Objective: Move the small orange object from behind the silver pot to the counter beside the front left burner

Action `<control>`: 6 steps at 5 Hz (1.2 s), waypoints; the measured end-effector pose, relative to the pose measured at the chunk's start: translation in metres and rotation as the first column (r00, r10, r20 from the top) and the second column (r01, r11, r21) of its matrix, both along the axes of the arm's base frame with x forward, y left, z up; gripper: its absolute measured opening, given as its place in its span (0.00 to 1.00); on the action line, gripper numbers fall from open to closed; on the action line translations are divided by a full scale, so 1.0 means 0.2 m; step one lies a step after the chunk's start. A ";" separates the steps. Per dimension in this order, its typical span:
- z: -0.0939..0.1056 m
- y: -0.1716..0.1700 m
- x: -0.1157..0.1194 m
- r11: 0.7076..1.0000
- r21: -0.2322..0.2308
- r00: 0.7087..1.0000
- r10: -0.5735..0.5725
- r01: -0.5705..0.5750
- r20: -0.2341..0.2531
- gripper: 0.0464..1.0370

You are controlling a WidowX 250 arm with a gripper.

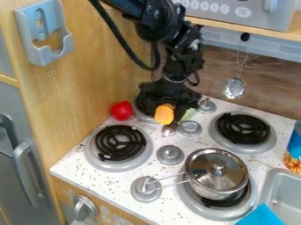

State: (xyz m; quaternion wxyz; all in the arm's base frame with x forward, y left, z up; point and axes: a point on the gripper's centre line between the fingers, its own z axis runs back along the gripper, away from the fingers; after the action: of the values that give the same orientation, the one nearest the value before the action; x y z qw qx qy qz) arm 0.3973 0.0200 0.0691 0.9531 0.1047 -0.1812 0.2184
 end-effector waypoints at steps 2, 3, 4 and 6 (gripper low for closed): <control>-0.08 -0.05 -0.20 0.998 0.052 0.997 0.050 -0.047 -0.057 0.69; -0.12 -0.06 -0.25 0.998 0.051 0.997 0.047 -0.043 -0.065 0.69; -0.16 -0.03 -0.29 0.997 0.072 0.995 0.040 -0.033 -0.094 0.69; -0.31 -0.02 -0.32 0.996 0.088 0.988 0.041 -0.028 -0.152 0.69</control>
State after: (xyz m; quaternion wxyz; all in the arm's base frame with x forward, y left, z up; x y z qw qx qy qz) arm 0.3339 0.0157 0.0069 0.9550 0.1648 -0.1148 0.2181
